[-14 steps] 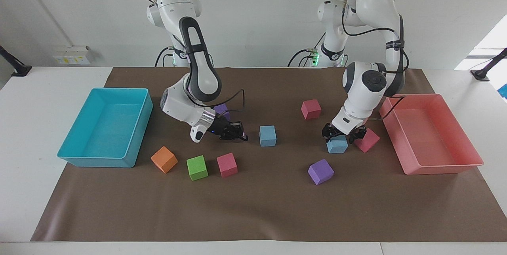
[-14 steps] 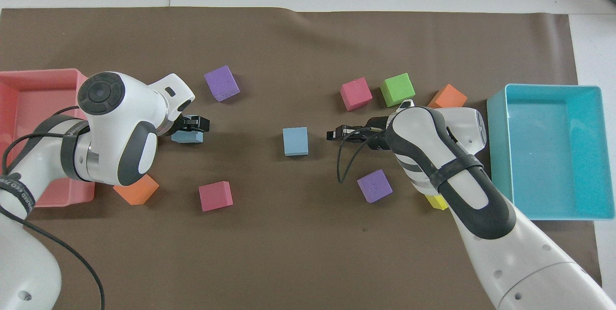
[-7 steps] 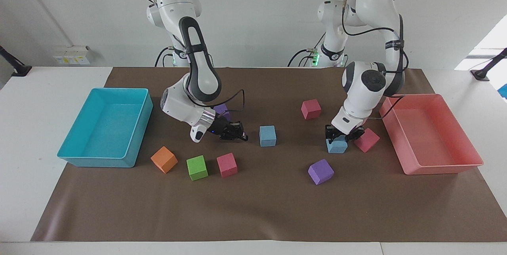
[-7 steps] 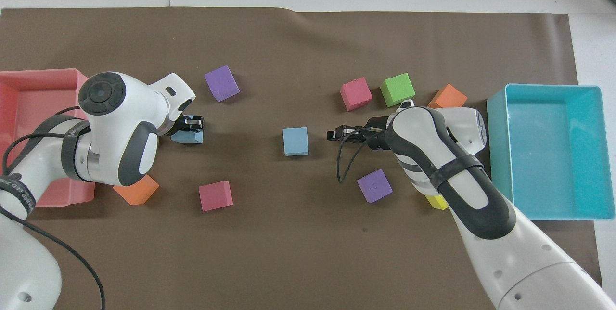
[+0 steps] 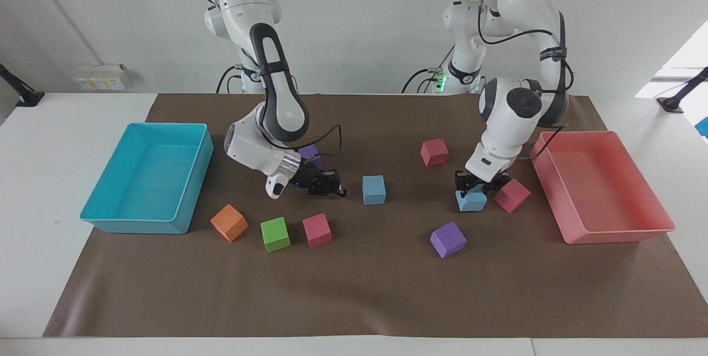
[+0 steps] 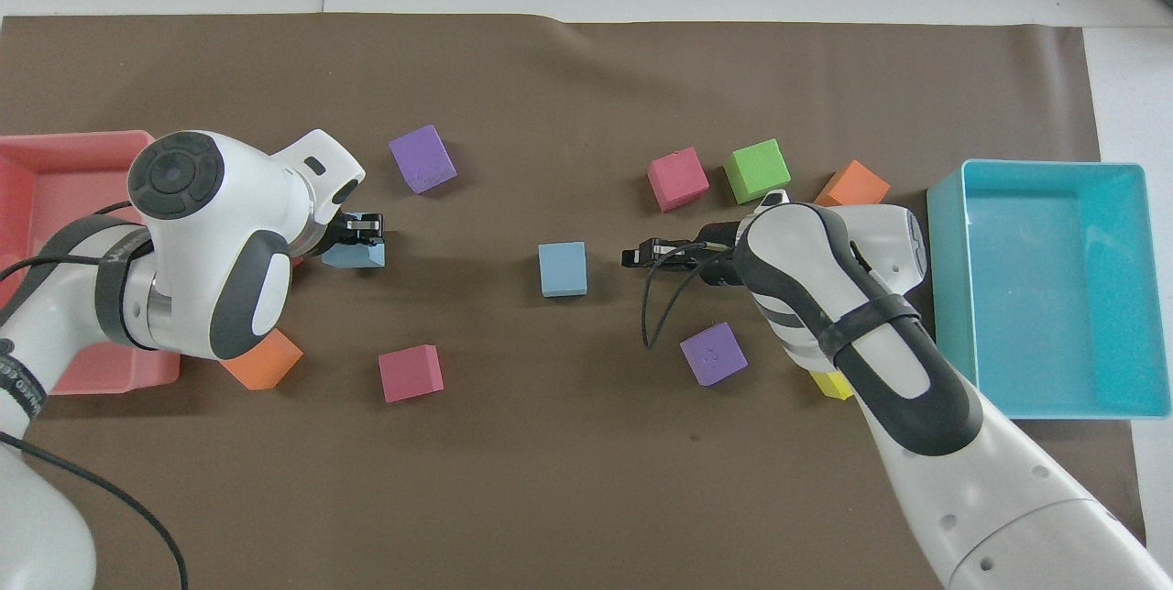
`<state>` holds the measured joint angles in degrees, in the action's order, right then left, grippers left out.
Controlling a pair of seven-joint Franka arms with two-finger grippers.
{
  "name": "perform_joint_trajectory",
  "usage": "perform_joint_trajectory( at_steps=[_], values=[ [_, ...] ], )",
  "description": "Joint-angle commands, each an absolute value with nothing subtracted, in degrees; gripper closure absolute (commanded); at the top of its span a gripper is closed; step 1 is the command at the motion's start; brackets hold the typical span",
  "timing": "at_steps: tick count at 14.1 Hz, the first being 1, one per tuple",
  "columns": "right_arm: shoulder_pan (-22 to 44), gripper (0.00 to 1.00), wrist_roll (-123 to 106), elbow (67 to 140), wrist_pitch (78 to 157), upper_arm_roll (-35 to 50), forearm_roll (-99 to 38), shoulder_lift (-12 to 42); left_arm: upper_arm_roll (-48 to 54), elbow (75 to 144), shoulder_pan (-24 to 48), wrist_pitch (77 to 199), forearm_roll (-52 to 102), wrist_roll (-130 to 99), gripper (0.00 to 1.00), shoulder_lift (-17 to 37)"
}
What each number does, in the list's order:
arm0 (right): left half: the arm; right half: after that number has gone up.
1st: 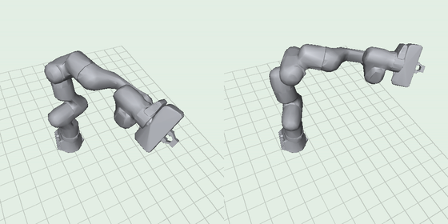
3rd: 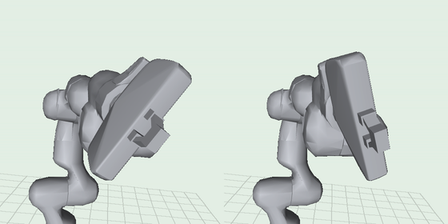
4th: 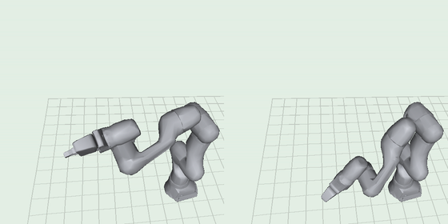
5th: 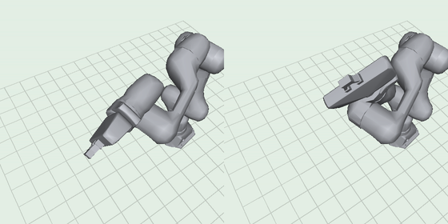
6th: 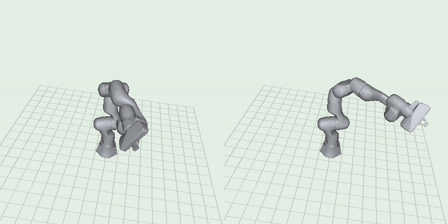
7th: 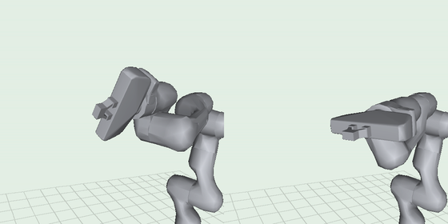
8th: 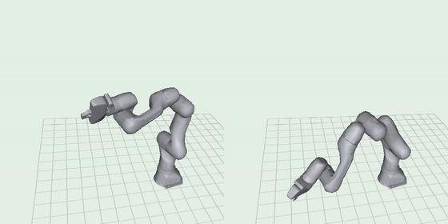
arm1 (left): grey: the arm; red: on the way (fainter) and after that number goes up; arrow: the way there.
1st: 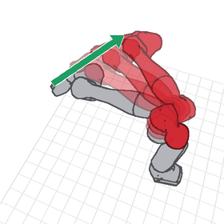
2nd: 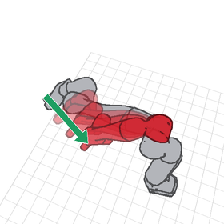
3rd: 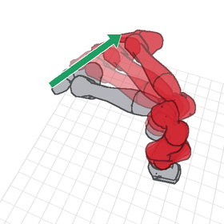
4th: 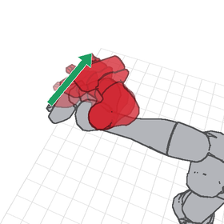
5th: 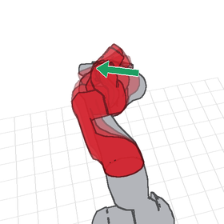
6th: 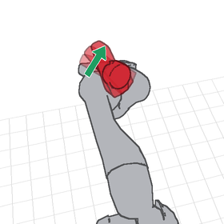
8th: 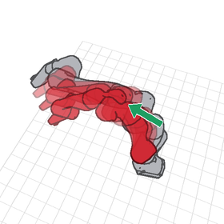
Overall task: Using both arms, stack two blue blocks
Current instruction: 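Lower the left gripper and close it on the blue cube, then carry the blue cube with the left gripper above the center cube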
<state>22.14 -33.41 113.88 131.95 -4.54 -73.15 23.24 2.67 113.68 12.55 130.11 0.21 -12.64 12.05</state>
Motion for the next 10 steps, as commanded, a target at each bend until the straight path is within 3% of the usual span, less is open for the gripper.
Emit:
perform_joint_trajectory(
  at_steps=[1, 4, 10],
  values=[
    [22.2, 1.0, -35.5, 115.5, 133.9, -4.2, -75.1, 21.9, 2.1, 110.7, 14.2, 124.0, -0.4, -15.0, 1.0, 9.6],
    [23.5, 1.0, -35.2, 115.5, 135.1, -4.2, -75.2, 22.0, 2.3, 103.1, 14.9, 115.8, -0.4, -16.3, 1.0, 10.3],
    [23.5, 1.0, -35.2, 115.5, 135.3, -4.2, -75.2, 22.0, 2.3, 96.4, 23.1, 113.0, -0.6, -25.3, 1.0, 12.1]
  ],
)
